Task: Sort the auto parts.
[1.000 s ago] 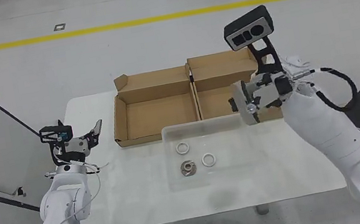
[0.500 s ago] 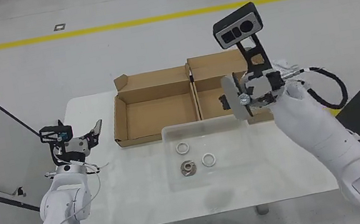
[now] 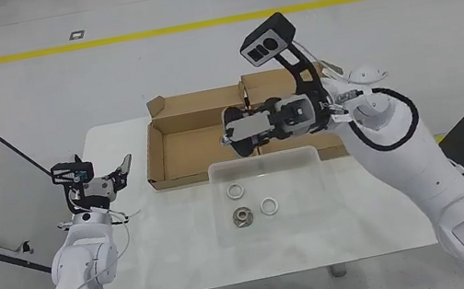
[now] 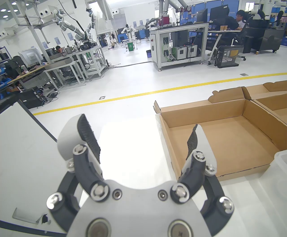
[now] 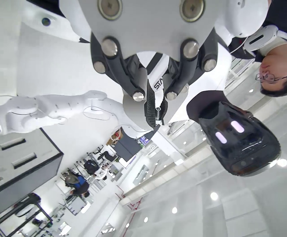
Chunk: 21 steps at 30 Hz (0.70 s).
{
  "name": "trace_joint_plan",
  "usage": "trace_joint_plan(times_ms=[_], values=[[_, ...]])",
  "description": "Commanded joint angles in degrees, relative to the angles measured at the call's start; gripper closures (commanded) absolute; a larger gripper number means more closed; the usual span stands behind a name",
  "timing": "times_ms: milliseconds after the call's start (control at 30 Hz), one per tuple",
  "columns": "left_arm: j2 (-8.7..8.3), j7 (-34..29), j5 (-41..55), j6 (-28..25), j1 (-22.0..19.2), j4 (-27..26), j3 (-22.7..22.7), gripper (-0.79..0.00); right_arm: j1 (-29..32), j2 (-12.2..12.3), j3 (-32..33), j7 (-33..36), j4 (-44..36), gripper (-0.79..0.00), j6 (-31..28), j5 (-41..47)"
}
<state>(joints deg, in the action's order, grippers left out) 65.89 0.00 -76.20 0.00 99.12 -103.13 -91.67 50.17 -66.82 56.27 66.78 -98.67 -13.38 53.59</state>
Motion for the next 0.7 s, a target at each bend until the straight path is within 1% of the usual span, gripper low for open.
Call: trace_joint_plan(times_ms=[0, 67, 200, 500, 667], values=[[0.0, 0.0, 0.0, 0.0, 0.0, 0.0, 0.0, -0.785, 0.35, 0.01, 0.47, -0.74, -0.33, 0.0, 0.33, -0.71], [0.0, 0.0, 0.0, 0.0, 0.0, 0.0, 0.0, -0.785, 0.88, 0.0, 1.07, -1.27, -0.68, 0.0, 0.3, -0.53], [0.0, 0.0, 0.0, 0.0, 0.0, 0.0, 0.0, -0.785, 2.35, -0.19, 2.16, -1.56, -1.13, 0.0, -0.64, 2.51], [0.0, 0.0, 0.0, 0.0, 0.0, 0.0, 0.0, -0.785, 6.24, -1.55, 3.13, -1.18, -2.96, 0.0, -5.0, 17.75], [0.0, 0.0, 0.0, 0.0, 0.0, 0.0, 0.0, -0.785, 7.11, -2.35, 3.14, -0.41, -3.22, 0.0, -5.79, 22.57]])
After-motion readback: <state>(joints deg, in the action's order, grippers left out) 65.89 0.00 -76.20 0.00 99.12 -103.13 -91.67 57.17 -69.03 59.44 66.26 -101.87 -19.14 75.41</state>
